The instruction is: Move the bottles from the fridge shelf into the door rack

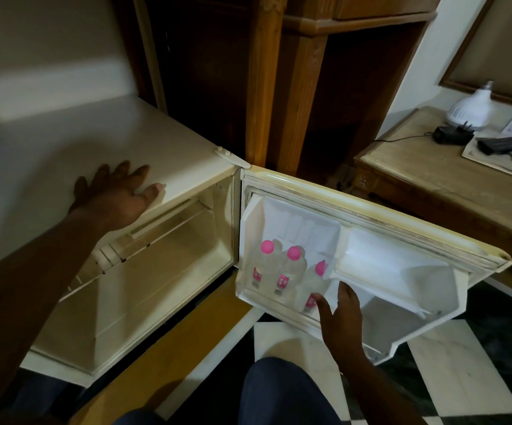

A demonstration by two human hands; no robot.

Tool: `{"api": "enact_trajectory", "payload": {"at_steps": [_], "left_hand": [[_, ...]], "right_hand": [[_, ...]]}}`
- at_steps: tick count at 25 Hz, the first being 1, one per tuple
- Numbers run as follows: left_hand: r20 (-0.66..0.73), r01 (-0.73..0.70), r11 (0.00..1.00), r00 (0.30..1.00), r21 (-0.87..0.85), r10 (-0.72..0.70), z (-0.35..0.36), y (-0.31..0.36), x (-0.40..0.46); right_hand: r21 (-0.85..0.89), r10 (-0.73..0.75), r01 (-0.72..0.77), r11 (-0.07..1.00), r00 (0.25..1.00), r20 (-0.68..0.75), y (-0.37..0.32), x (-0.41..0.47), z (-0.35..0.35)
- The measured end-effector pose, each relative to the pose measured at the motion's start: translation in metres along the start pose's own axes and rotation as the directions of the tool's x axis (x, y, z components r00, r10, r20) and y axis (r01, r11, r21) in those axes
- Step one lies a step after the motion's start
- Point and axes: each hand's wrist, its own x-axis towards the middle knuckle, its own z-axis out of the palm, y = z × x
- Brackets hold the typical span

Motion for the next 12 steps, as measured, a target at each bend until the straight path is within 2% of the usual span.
{"api": "enact_trajectory", "payload": {"at_steps": [3, 5, 7, 9, 11, 12], "left_hand": [[0.003, 0.008, 1.000, 1.000, 0.011, -0.008, 0.000, 0.000, 0.000], [0.014, 0.003, 1.000, 1.000, 0.000, -0.003, -0.001, -0.001, 0.000], [0.008, -0.006, 1.000, 1.000, -0.013, 0.006, -0.001, -0.002, -0.001], [0.011, -0.010, 1.000, 1.000, -0.019, 0.011, -0.002, -0.002, 0.000], [0.020, -0.010, 0.999, 1.000, -0.038, 0.010, -0.004, -0.001, 0.000], [0.029, -0.010, 0.999, 1.000, -0.044, 0.012, -0.002, -0.002, -0.002]], "right_hand": [[-0.130, -0.038, 0.038, 0.991, 0.999, 0.003, -0.012, -0.020, -0.014], [-0.160, -0.196, 0.198, 0.967, 0.980, 0.031, -0.031, -0.028, -0.028], [-0.197, -0.388, 0.398, 0.896, 0.917, 0.090, -0.061, -0.025, -0.047], [-0.254, -0.553, 0.553, 0.793, 0.829, 0.080, -0.094, -0.009, -0.068], [-0.382, -0.618, 0.587, 0.713, 0.785, 0.053, -0.116, 0.024, -0.088], [-0.470, -0.594, 0.554, 0.687, 0.801, 0.076, -0.123, 0.045, -0.097]]}}
